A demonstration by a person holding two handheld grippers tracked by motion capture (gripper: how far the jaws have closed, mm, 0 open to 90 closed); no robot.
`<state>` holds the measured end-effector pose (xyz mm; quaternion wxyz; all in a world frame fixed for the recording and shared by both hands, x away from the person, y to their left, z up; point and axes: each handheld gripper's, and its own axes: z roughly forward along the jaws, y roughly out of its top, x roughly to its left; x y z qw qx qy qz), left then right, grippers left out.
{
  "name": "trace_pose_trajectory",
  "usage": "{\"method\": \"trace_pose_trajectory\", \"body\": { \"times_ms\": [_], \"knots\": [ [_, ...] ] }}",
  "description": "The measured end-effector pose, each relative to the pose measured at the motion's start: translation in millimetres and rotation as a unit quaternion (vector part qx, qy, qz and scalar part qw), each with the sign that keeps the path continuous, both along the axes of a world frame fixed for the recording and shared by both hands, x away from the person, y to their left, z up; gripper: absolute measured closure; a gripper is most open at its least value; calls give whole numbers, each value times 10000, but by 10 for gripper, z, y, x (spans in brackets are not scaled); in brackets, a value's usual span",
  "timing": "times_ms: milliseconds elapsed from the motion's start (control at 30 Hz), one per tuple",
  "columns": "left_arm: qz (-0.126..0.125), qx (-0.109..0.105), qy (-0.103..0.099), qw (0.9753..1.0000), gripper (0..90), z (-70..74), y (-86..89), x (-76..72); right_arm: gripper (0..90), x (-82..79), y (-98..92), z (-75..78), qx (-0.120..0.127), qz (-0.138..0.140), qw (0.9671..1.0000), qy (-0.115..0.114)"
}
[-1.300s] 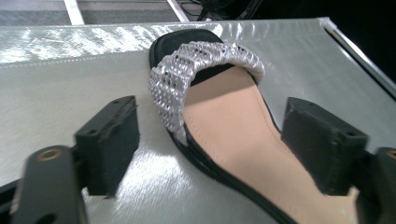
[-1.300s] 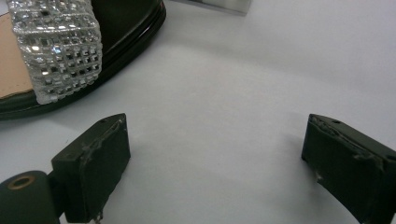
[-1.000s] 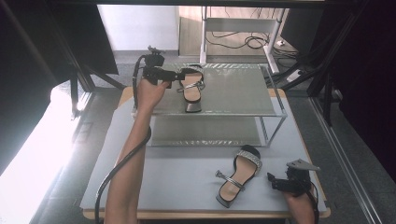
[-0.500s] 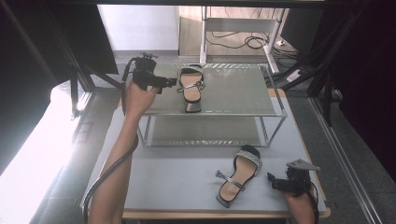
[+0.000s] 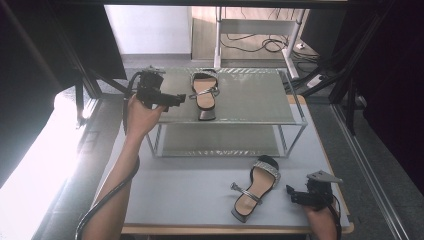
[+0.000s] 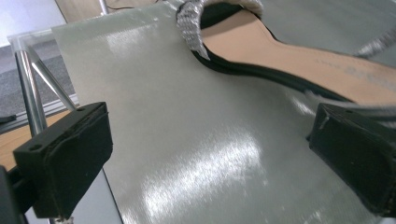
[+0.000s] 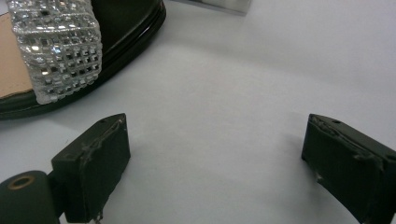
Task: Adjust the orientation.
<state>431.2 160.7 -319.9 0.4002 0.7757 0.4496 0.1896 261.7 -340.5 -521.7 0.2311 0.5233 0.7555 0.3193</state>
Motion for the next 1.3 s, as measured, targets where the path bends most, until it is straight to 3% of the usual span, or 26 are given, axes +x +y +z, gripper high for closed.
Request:
{"method": "trace_pose_trajectory", "body": {
  "times_ms": [333, 667, 933, 1133, 1300],
  "knots": [
    [-346, 6, -130, 9993, 0, -86, -61, -291, 72, 0, 1, 0, -2, -1, 10000, -1],
    [-614, -250, -321, 9973, 0, -205, -84, -640, 72, -1, 1, 0, -4, -2, 10000, -3],
    [-799, -283, -444, 9954, 0, -290, -88, -875, 72, -1, 1, 0, -10, 3, 10000, 2],
    [-916, -320, -453, 9943, 0, -371, -124, -1018, 72, -2, 1, 0, -12, 5, 10000, 2],
    [-926, -258, -368, 9947, 0, -546, -161, -1139, 74, -2, 1, 1, -19, 6, 10000, 0]
  ]
}}
